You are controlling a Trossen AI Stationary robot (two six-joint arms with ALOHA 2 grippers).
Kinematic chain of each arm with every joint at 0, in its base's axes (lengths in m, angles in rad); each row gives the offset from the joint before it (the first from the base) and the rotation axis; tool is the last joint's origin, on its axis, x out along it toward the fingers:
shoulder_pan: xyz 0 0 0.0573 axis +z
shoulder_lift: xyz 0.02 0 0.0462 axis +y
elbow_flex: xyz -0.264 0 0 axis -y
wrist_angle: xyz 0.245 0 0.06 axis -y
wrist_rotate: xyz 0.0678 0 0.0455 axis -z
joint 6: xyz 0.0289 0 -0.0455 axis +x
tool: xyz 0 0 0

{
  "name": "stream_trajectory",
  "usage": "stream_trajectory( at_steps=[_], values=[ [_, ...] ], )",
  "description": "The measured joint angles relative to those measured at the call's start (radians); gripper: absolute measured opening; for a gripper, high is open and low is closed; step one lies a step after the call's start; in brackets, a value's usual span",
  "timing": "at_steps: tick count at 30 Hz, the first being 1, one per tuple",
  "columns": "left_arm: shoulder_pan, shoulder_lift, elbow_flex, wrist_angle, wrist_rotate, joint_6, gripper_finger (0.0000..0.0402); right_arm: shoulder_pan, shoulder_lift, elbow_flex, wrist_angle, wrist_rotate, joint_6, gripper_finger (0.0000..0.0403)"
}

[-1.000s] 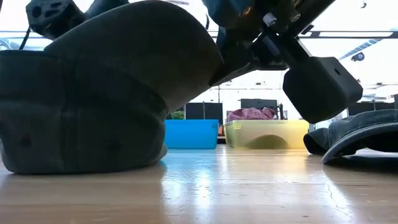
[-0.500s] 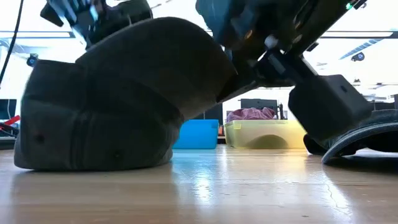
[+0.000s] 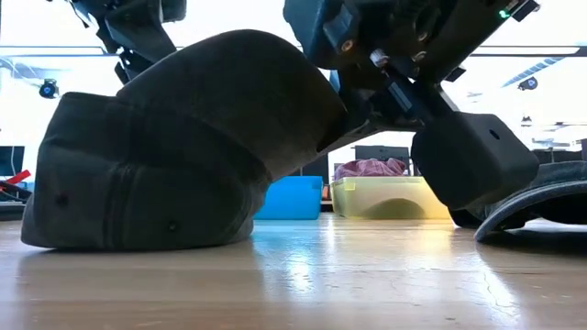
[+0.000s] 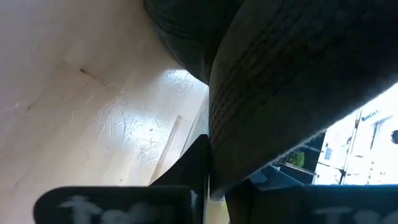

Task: Pick & Place hat
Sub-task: Put the top black cap into the blue bin

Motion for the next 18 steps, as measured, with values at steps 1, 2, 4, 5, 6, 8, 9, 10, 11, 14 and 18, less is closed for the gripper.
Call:
stream_trajectory(
  at_steps=[1,2,4,5,6,8,9,10,11,14,18],
  values=[
    [0.0,-0.012,0.0,-0.004,-0.009,-0.01,0.0138,-0.002,0.0,0.0,0.0,0.0,-0.001,0.0028],
    [0.0,-0.024,0.0,-0.011,-0.021,-0.019,0.0138,-0.004,0.0,0.0,0.0,0.001,0.001,0.0028],
    [0.0,-0.043,0.0,-0.021,-0.045,-0.045,0.0138,-0.009,0.0,0.0,0.0,0.011,0.026,0.0028],
    [0.0,-0.054,0.0,-0.031,-0.061,-0.058,0.0138,-0.013,0.0,0.0,-0.001,0.028,0.047,0.0028],
    [0.0,-0.062,0.0,-0.05,-0.075,-0.068,0.0138,-0.018,0.0,0.0,-0.001,0.043,0.07,0.0028],
    [0.0,-0.077,0.0,-0.093,-0.101,-0.089,0.0138,-0.03,0.0,0.0,-0.001,0.052,0.123,0.0028],
    [0.0,-0.084,0.0,-0.117,-0.109,-0.101,0.0138,-0.036,0.0,0.001,-0.003,0.053,0.151,0.0028],
    [0.0,-0.091,0.0,-0.143,-0.113,-0.117,0.0138,-0.04,-0.004,0.001,-0.003,0.053,0.183,0.0028],
    [-0.001,-0.097,0.0,-0.159,-0.117,-0.128,0.0138,-0.046,-0.009,0.001,-0.002,0.052,0.223,0.0028],
    [-0.009,-0.121,0.0,-0.203,-0.123,-0.146,0.0138,-0.065,-0.044,0.001,-0.011,0.056,0.403,0.0028],
    [-0.028,-0.155,0.0,-0.238,-0.168,-0.148,0.0138,-0.1,-0.099,-0.002,-0.015,0.085,0.672,0.0022]
  ],
)
